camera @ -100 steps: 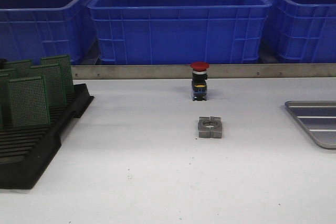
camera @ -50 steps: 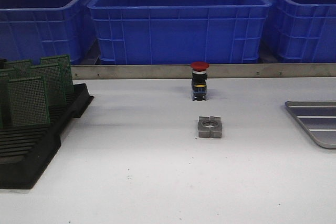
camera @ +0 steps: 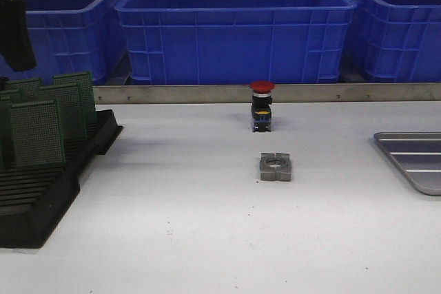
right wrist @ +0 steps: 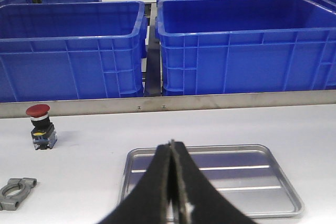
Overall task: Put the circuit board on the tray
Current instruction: 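Lower the left gripper into the black rack and grasp a green circuit board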
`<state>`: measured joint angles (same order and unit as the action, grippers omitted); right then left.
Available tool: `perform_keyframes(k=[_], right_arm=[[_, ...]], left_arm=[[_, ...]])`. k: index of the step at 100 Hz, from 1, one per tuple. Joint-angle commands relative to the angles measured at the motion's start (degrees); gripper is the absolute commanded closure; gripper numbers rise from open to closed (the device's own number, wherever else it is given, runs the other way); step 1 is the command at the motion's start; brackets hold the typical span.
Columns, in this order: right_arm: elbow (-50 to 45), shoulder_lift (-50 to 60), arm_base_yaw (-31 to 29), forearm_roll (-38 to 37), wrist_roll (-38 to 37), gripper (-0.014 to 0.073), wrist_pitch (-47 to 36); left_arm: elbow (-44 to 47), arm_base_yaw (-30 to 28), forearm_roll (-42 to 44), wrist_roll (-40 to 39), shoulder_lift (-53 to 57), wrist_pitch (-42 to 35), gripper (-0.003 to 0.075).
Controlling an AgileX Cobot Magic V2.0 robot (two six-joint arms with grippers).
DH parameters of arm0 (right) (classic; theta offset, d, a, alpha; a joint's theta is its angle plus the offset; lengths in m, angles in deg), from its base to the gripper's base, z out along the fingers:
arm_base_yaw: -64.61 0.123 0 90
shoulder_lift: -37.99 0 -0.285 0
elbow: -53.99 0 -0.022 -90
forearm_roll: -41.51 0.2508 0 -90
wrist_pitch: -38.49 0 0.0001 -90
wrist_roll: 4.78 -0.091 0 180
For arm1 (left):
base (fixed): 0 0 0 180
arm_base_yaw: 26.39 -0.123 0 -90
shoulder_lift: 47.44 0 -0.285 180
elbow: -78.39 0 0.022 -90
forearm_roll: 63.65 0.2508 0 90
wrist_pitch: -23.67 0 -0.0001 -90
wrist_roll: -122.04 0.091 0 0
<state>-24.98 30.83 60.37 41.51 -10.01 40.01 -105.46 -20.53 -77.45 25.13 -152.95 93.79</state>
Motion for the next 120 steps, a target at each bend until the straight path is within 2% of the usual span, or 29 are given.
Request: perform_keyframes(k=[1,53,60,67,89,105,120], right_arm=[[-0.2,0.9,0.0,-0.4,0.2,0.0661,-4.8],[-0.2,0.9,0.0,-0.4,0.2,0.0661,-4.8],[-0.2,0.9,0.0,-0.4,0.2,0.0661,-4.8],[-0.2,0.9,0.0,-0.4,0.2,0.0661,-4.8],[-0.2,0.9,0.0,-0.4,0.2,0.0661,-4.8],[-0.2,0.9,0.0,-0.4,0.2,0.0661,-4.8],[-0.2,0.9,0.0,-0.4,0.2,0.0661,-4.8]], left_arm=[[-1.7,0.3,-1.8,1.3,0.8,2.3,0.0057],[-1.7,0.3,-1.7,2.6,-7.3,-0.8,0.0075],[-1.7,0.3,-2.2,2.6,-7.5,-0.8,0.0134],[-1.7,0.3,-2.3,2.6,-7.5,-0.9,0.0241],[-1.7,0.3,-2.2,2.6,-7.5,-2.5,0.0732],[-2.5,0.3,-2.2,2.6,-7.5,-2.5,0.0738],[-5.6,0.3,-3.3,2.6,-7.5,2.7,0.0738]])
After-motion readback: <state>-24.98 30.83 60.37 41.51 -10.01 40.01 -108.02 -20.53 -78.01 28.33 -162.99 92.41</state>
